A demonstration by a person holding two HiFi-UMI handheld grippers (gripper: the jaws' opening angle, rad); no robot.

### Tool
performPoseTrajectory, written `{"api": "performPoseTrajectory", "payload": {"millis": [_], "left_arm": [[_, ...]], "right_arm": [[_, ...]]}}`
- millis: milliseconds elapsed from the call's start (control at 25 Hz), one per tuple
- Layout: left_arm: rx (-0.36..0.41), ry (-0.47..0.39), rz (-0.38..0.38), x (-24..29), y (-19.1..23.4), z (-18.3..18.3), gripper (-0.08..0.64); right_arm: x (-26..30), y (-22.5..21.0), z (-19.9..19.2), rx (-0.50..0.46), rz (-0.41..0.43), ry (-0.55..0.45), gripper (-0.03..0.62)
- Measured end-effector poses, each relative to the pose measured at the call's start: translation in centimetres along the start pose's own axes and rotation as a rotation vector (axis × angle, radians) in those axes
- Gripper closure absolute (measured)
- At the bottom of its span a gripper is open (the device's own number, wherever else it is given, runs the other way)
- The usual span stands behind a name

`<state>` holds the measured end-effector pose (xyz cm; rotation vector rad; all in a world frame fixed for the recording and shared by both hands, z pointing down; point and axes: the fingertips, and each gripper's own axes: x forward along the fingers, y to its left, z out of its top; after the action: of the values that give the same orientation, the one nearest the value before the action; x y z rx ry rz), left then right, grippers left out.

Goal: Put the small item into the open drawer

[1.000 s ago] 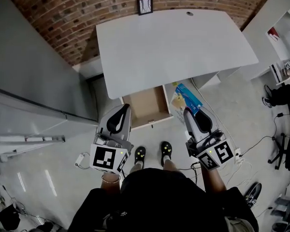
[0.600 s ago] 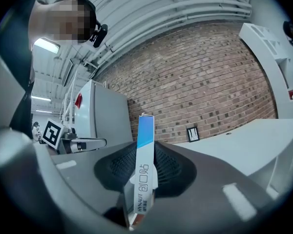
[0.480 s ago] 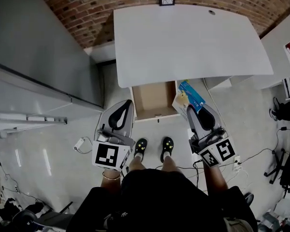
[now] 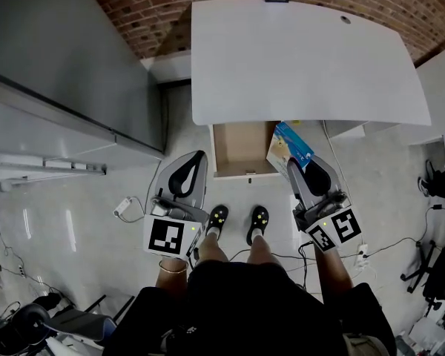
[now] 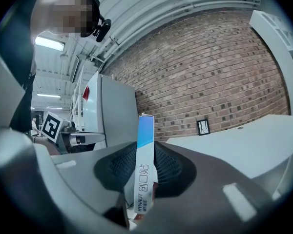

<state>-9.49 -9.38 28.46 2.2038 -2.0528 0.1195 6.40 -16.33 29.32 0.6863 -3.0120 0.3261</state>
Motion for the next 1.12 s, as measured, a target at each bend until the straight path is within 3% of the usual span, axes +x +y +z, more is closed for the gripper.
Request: {"api": "performPoseTrajectory", "payload": {"millis": [600,1120], "left_arm": [[-0.02,0.036,0.042,-0.1,1.5,-3.6,0.563],[-0.053,0.067,0.047,0.9,2.4,-6.6,0.563]], "right_arm": [[2.7,0.5,-4.2,-0.007,0.069,0.075,0.497],[4.3,-0.6,-7.8,-0.009,0.076,0.134,0.497]]}}
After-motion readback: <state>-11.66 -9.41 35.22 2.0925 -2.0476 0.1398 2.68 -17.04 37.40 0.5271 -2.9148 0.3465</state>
